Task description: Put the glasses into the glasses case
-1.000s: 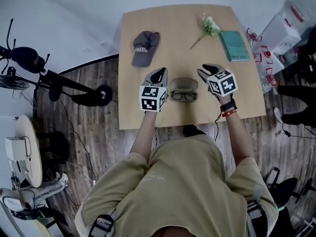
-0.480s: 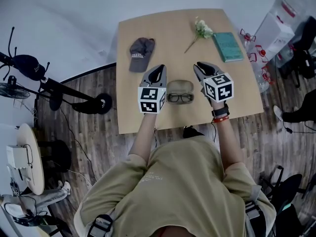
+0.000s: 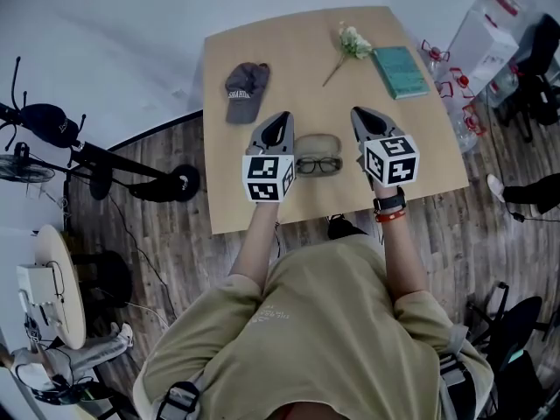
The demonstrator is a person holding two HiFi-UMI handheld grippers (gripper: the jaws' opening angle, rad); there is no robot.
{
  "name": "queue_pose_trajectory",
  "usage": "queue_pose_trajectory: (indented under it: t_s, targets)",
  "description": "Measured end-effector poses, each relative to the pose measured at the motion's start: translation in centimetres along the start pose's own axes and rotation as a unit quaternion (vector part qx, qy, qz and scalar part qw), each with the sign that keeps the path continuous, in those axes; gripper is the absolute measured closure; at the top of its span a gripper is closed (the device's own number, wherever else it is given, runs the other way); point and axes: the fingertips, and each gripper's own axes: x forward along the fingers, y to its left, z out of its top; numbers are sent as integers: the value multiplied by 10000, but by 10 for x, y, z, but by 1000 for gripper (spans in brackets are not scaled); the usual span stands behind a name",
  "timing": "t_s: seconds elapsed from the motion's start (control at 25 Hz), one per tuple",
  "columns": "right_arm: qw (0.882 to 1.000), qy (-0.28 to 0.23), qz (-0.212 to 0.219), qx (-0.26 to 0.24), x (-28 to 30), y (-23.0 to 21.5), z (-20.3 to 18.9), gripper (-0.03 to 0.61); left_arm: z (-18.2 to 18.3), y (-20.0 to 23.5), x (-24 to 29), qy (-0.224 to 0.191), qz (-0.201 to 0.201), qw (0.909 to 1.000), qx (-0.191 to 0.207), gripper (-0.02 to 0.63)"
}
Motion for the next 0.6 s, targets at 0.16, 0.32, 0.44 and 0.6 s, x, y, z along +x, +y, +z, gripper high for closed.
queue_pose_trajectory:
  t_s: [0.16, 0.32, 0.44, 0.6]
  targets:
    - [10000, 51, -52, 10, -5, 0, -7, 563, -6, -8, -1, 33, -35, 10000, 12, 591]
    - [10000, -6, -74, 49, -7, 0, -8, 563, -10, -8, 1, 44, -43, 10000, 12, 591]
    - [9999, 16, -81, 64, -7, -3, -10, 563, -13, -7, 4, 74, -25, 10000, 5, 591]
    - [9999, 42, -93, 111, -7, -11, -12, 563, -14, -8, 10, 79, -3, 10000, 22, 591]
